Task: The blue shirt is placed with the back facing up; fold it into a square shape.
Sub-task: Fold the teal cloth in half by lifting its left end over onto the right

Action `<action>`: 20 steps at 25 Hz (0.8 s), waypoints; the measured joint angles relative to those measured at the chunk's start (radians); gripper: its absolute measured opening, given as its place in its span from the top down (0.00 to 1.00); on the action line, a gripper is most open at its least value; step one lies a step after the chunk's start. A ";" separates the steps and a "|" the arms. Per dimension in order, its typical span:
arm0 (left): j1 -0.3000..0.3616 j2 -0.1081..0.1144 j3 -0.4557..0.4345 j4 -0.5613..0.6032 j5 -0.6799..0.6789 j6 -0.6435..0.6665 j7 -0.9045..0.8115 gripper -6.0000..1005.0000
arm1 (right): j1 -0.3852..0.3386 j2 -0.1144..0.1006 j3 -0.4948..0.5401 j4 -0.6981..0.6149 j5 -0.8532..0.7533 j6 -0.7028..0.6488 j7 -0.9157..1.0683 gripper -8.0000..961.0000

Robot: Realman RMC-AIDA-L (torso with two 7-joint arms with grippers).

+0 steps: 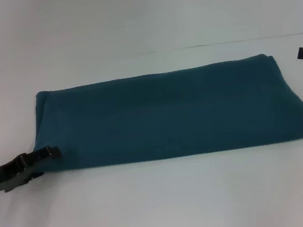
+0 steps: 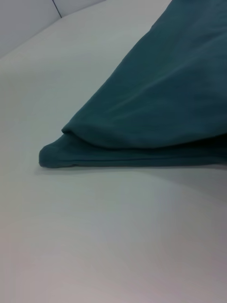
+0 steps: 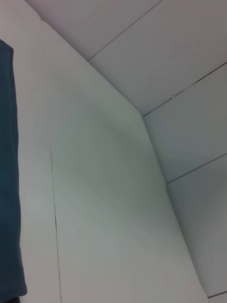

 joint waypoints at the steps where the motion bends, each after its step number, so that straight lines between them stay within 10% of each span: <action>1: -0.002 0.001 0.000 0.000 0.000 -0.001 0.000 0.10 | 0.000 0.000 0.000 0.000 0.000 0.000 0.001 0.13; 13: -0.009 0.003 0.028 0.000 0.007 -0.017 -0.002 0.10 | -0.002 0.000 0.000 0.000 -0.002 0.007 0.004 0.13; 20: -0.012 0.002 0.026 0.000 0.009 -0.037 0.005 0.33 | -0.001 0.000 0.000 0.000 -0.003 0.007 0.004 0.13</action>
